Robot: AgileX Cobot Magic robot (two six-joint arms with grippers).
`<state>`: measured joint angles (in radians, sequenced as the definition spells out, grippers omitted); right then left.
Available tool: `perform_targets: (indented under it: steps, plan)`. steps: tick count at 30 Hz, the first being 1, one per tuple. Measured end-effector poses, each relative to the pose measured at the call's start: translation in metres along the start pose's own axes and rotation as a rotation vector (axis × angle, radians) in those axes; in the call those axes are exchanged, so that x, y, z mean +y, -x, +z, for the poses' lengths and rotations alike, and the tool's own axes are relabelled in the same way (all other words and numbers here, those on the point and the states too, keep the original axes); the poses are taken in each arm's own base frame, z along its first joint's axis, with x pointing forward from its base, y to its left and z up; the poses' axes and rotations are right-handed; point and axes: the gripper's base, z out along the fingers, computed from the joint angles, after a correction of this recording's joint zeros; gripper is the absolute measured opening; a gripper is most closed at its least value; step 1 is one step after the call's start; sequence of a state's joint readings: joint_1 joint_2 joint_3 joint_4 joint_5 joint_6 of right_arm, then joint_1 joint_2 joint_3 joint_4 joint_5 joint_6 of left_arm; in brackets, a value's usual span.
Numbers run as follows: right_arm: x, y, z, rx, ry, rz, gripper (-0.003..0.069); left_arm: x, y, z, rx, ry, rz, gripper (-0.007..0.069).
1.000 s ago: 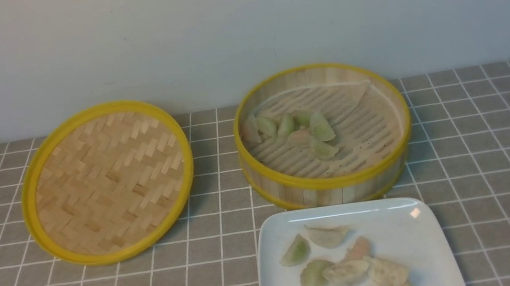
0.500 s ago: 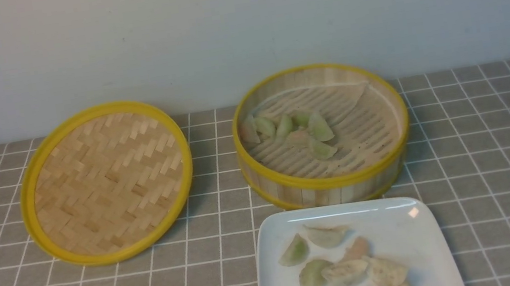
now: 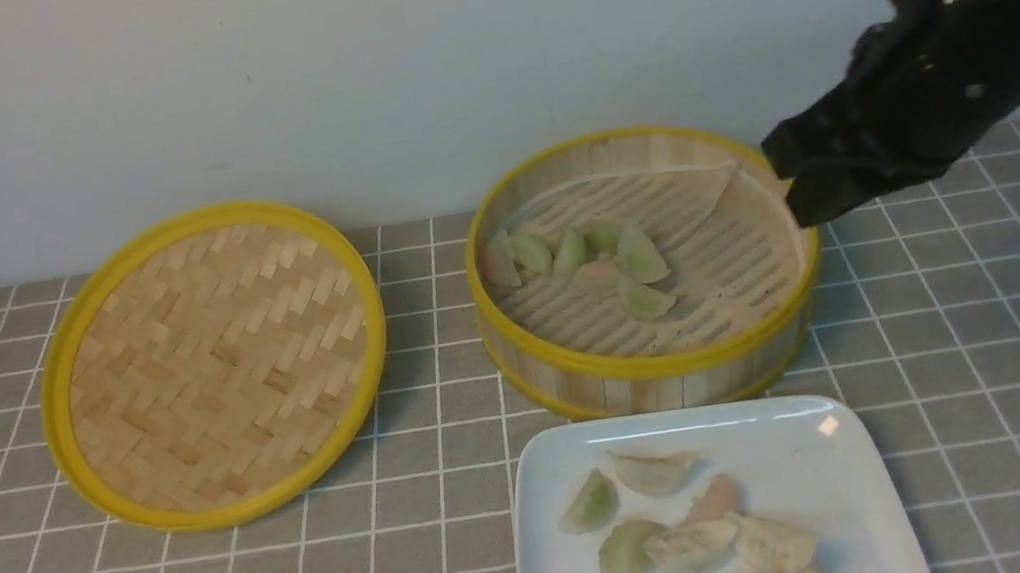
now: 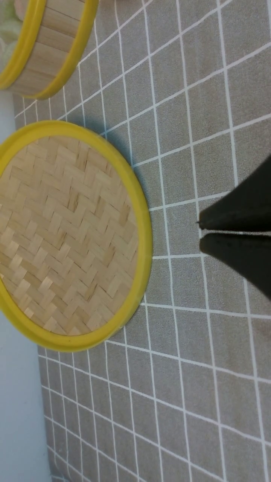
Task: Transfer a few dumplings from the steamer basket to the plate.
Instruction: Use the right arm to grab a dumpling from inside the steamer
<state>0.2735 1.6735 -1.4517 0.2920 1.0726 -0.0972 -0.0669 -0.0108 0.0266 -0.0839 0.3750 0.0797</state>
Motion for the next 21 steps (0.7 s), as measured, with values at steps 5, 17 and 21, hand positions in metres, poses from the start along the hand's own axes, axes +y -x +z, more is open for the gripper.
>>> perform_targets:
  steps: [5, 17, 21]
  plan:
    - [0.005, 0.017, 0.044, 0.018, -0.028, -0.054, 0.0237, 0.000, 0.000, 0.000, 0.000, 0.000, 0.000, -0.0005]
    - [0.019, 0.035, 0.137, 0.024, -0.082, -0.179, 0.0476, 0.000, 0.000, 0.000, 0.000, 0.000, 0.000, -0.0005]
    - [0.015, 0.031, 0.162, 0.031, -0.090, -0.178, 0.0477, 0.000, 0.000, 0.000, 0.000, 0.000, 0.000, -0.0005]
